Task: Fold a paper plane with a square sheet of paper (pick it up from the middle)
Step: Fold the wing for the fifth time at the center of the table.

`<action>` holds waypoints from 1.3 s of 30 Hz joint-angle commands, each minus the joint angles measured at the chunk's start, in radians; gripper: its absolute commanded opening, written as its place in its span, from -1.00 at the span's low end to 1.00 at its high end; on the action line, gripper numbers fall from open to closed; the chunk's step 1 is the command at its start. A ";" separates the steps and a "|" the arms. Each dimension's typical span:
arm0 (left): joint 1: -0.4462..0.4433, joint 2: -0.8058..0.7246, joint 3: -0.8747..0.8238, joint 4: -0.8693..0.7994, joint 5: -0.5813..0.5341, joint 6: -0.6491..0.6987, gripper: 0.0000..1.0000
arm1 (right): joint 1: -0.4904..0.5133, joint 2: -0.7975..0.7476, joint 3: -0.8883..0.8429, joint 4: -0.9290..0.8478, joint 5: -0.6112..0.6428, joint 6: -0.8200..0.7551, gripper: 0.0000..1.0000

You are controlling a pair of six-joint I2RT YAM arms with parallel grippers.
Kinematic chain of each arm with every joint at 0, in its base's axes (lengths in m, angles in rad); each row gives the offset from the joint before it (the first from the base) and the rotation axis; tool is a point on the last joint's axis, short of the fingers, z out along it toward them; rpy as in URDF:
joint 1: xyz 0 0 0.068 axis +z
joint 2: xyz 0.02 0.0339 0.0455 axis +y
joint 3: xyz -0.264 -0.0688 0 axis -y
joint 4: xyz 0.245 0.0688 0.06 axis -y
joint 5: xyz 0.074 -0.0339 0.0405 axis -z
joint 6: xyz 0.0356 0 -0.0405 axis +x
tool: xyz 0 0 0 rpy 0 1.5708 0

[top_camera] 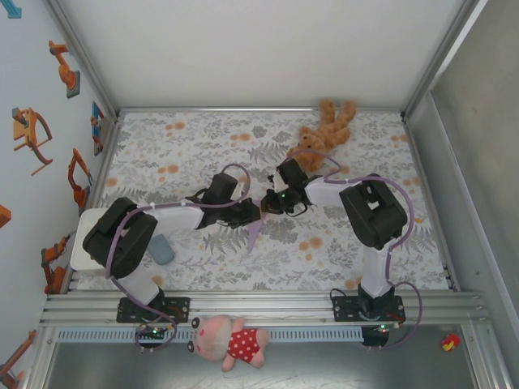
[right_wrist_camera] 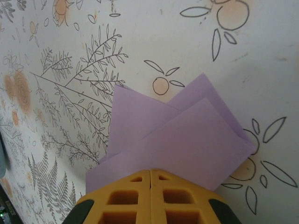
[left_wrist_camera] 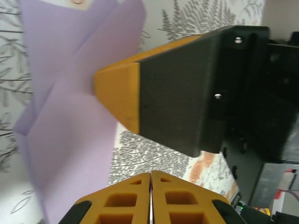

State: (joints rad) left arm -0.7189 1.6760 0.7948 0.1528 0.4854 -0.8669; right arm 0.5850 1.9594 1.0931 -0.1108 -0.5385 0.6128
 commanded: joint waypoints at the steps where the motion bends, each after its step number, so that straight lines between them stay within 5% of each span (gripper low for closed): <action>1: -0.009 0.045 0.021 0.025 0.038 0.016 -0.88 | 0.005 0.055 -0.016 -0.067 0.083 0.016 -0.94; 19: -0.034 0.090 -0.068 -0.099 -0.030 0.022 -1.00 | 0.005 0.080 -0.029 -0.081 0.134 0.055 -0.99; 39: -0.129 -0.255 -0.233 -0.342 -0.086 0.028 -0.98 | 0.004 0.085 -0.033 -0.086 0.173 0.094 -1.00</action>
State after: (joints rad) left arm -0.8406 1.4822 0.5724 -0.0715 0.4149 -0.8562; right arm 0.5850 1.9652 1.0973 -0.1146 -0.5312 0.6964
